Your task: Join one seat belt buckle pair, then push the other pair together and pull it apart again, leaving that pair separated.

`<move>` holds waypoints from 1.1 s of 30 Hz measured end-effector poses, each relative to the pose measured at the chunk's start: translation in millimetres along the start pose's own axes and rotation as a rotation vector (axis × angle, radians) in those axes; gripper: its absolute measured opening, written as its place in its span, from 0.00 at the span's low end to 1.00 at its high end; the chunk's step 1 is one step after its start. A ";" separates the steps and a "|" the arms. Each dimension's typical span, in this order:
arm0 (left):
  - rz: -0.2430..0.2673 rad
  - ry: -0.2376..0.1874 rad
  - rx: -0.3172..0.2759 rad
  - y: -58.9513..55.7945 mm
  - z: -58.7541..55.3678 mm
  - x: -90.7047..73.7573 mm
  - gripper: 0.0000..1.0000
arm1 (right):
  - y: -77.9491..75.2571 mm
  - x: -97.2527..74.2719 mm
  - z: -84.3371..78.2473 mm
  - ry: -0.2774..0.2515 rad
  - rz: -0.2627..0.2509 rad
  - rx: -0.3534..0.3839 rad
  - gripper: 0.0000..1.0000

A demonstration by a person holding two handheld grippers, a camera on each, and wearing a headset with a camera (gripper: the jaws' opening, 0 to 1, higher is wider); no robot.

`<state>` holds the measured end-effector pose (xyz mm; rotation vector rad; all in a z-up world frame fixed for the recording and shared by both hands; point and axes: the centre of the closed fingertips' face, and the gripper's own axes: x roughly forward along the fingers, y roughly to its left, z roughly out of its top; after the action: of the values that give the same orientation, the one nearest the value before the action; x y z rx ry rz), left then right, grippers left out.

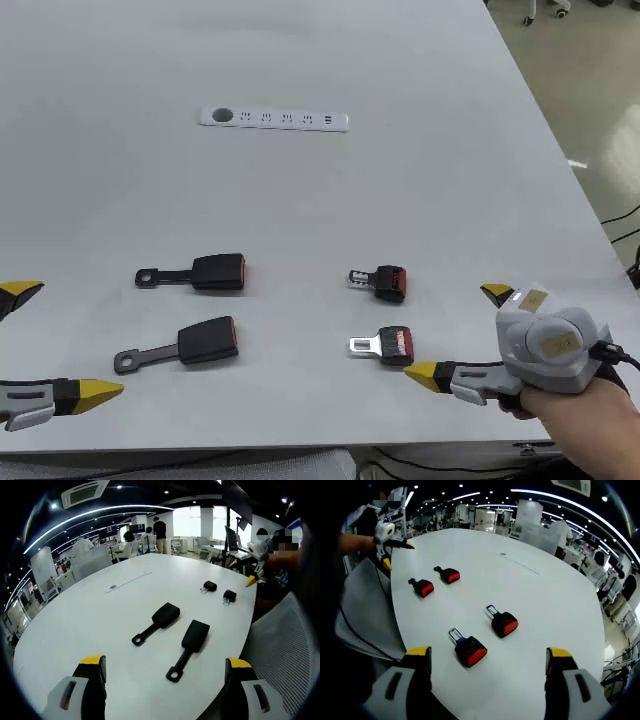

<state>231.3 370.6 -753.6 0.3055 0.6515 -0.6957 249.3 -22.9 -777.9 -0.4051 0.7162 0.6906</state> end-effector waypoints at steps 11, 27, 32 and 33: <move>0.015 0.000 0.000 4.1 -1.5 -3.2 1.00 | 2.3 0.9 -1.4 0.007 0.002 -0.022 0.96; 0.015 0.005 0.011 4.0 -1.0 -4.2 1.00 | 5.2 1.1 -1.5 0.005 0.001 -0.029 0.94; 0.007 0.004 0.018 1.9 1.5 -2.7 1.00 | 4.4 -1.4 -3.1 0.010 -0.003 -0.029 0.94; 0.005 0.004 0.019 1.4 1.9 -2.4 1.00 | 4.3 -1.7 -2.9 0.010 -0.003 -0.029 0.94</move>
<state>231.8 372.0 -750.5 0.3264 0.6474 -0.6967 244.0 -22.2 -779.1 -0.4362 0.7154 0.6967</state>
